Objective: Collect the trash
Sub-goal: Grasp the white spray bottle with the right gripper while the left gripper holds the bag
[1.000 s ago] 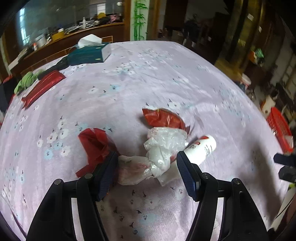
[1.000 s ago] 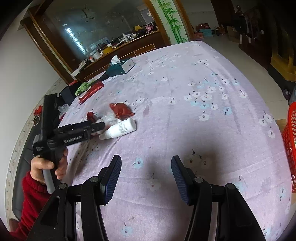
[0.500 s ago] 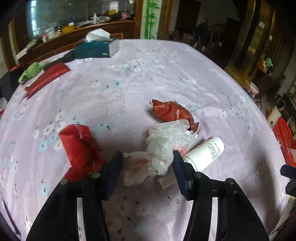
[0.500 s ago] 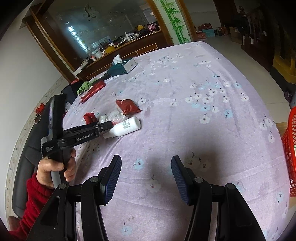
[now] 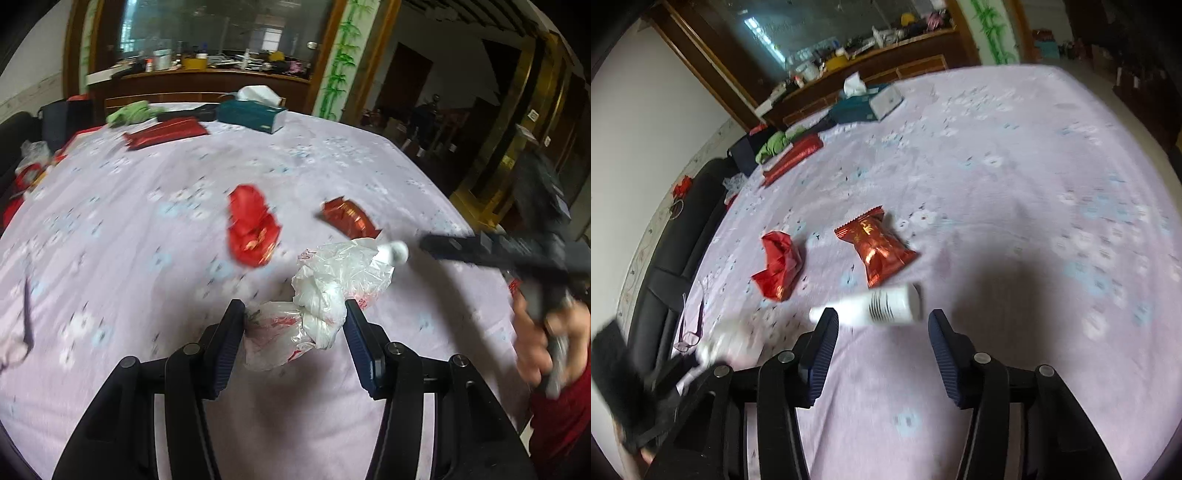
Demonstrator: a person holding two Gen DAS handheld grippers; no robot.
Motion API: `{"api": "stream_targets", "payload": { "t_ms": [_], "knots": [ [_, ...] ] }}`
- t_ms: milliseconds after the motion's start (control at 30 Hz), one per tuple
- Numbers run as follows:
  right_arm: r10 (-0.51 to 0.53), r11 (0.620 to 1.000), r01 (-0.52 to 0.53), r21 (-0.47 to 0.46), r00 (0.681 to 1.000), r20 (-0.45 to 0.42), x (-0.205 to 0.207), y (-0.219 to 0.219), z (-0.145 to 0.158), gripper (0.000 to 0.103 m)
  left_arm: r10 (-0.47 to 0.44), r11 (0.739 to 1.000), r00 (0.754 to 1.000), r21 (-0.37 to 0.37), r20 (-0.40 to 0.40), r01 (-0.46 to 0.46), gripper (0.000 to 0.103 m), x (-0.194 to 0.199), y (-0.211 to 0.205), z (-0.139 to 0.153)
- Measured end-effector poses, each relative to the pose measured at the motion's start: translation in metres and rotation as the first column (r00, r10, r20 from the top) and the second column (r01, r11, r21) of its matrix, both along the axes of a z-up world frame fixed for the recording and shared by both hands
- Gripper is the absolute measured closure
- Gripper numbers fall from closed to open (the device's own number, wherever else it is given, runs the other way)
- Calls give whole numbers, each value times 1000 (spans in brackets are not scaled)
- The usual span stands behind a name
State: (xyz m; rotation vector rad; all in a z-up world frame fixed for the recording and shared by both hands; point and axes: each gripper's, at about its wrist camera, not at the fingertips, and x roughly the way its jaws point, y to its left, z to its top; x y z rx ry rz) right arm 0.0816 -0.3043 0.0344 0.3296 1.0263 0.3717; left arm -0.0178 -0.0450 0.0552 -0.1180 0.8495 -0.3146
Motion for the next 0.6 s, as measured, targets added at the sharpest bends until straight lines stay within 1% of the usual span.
{"api": "stream_targets", "payload": {
  "t_ms": [33,133,233,267,367,400,433,500,533,600],
  "knots": [
    [2,1000,-2,1,1000,-10,9,3,-6,53,2,1000,1000,1,-4,-2,50,-4,2,-3],
    [17,1000,-17,8,1000,-19,27,12,-17,53,16,1000,1000,-7,-6,-16,50,-14,12,-9],
    [30,999,-29,22,999,-31,35,18,-23,53,28,1000,1000,-14,-12,-28,50,-18,20,-13],
    [37,999,-36,24,999,-40,33,21,-24,55,41,999,999,-11,-15,-41,50,-19,24,-15],
    [65,998,-65,3,996,-59,17,28,-20,55,55,998,998,-16,-16,-55,50,-22,30,-17],
    [92,996,-91,10,993,-80,5,32,-19,55,56,998,998,-16,-17,-56,50,-22,31,-17],
    [106,994,-105,13,990,-90,-4,33,-18,55,55,998,998,-17,-16,-55,50,-23,33,-17],
    [168,986,-166,24,980,-104,-29,42,-16,55,60,998,998,-18,-14,-60,50,-24,34,-17],
    [193,981,-191,23,976,-100,-38,44,-13,55,61,998,998,-19,-14,-61,50,-23,35,-17],
    [197,980,-199,-14,978,-61,-50,47,-3,55,68,997,998,-21,-15,-68,50,-22,36,-19]
  ]
}}
